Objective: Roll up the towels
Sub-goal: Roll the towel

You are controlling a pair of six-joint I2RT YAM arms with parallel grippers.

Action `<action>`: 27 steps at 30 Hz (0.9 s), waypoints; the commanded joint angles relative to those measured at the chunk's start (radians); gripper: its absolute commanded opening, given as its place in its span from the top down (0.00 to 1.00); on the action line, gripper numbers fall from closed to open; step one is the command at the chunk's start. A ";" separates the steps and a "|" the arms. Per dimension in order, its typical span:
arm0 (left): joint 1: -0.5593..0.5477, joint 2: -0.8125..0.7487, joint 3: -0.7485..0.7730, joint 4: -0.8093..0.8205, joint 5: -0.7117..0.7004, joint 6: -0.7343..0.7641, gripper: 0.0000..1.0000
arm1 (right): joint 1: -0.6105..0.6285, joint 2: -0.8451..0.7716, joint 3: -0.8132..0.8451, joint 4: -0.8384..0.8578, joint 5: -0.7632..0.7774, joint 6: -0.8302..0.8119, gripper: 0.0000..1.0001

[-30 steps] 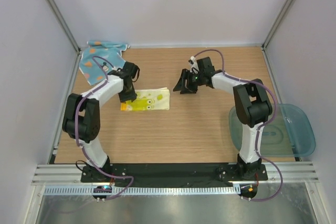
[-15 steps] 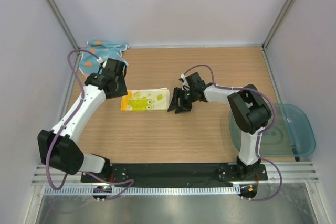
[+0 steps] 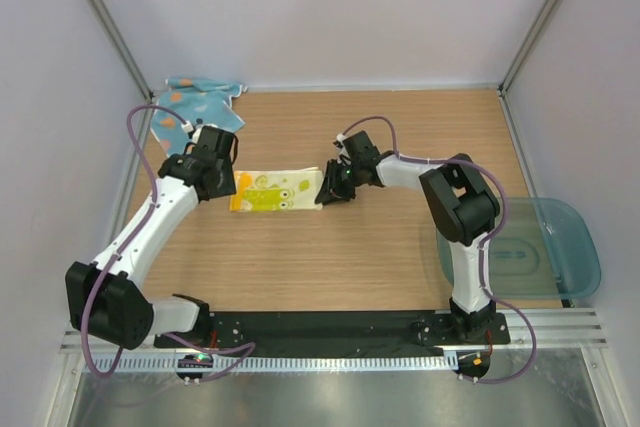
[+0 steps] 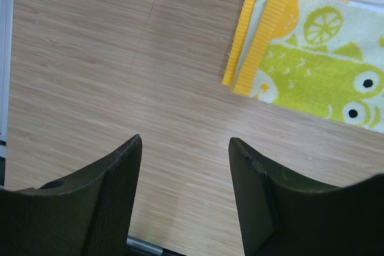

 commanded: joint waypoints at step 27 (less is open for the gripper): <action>-0.494 -0.098 -0.005 0.324 0.002 0.032 0.41 | 0.109 -0.877 -0.297 -0.543 0.962 -0.010 0.04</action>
